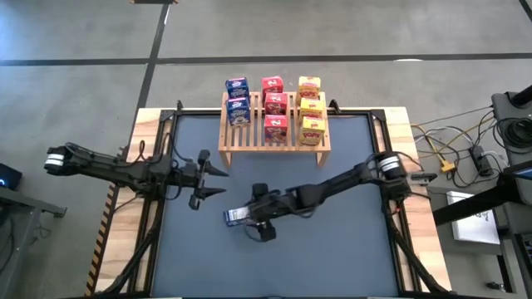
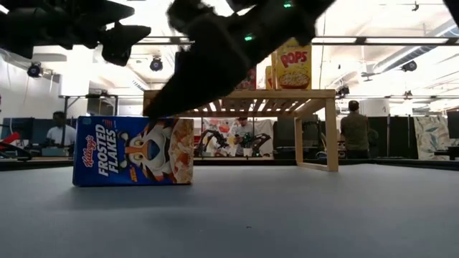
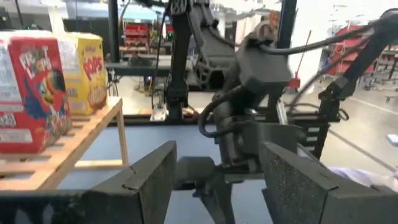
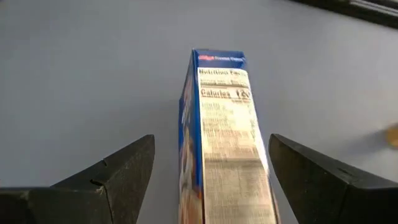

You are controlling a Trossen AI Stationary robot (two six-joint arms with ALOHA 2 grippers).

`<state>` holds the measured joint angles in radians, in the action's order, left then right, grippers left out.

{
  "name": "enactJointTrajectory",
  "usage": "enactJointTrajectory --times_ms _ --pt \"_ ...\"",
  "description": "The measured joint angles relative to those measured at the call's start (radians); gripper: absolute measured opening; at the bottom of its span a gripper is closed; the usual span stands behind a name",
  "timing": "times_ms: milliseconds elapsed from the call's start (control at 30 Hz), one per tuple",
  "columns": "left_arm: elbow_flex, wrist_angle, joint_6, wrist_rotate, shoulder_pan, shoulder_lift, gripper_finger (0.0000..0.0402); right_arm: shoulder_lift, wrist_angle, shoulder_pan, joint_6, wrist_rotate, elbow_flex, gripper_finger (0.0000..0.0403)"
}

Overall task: Stack cereal on shelf
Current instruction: Put the blue cereal box on the shelf aligned with the other blue cereal boxes

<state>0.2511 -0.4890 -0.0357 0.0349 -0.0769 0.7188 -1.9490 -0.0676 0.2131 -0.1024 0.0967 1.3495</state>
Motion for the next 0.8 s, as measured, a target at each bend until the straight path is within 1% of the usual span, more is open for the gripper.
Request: enactJointTrajectory --times_ms 167,267,367,600,800 --pt "0.000 0.009 0.000 0.000 0.000 0.015 0.0215 -0.088 0.127 -0.010 -0.003 0.001 0.146 0.0307" --pt "0.001 0.003 -0.001 0.000 0.000 0.030 0.0215 -0.115 0.168 -0.021 0.008 0.011 0.186 0.0309" --pt "0.001 0.000 -0.001 0.000 0.000 0.044 0.0215 -0.122 0.201 -0.033 0.034 0.001 0.189 0.0302" --pt "0.001 -0.006 -0.001 0.000 0.000 0.069 0.0215 -0.108 0.217 -0.034 0.057 -0.032 0.184 0.0280" --pt "0.001 -0.015 -0.001 0.000 0.000 0.082 0.0215 -0.101 0.218 -0.015 0.070 -0.033 0.184 0.0274"
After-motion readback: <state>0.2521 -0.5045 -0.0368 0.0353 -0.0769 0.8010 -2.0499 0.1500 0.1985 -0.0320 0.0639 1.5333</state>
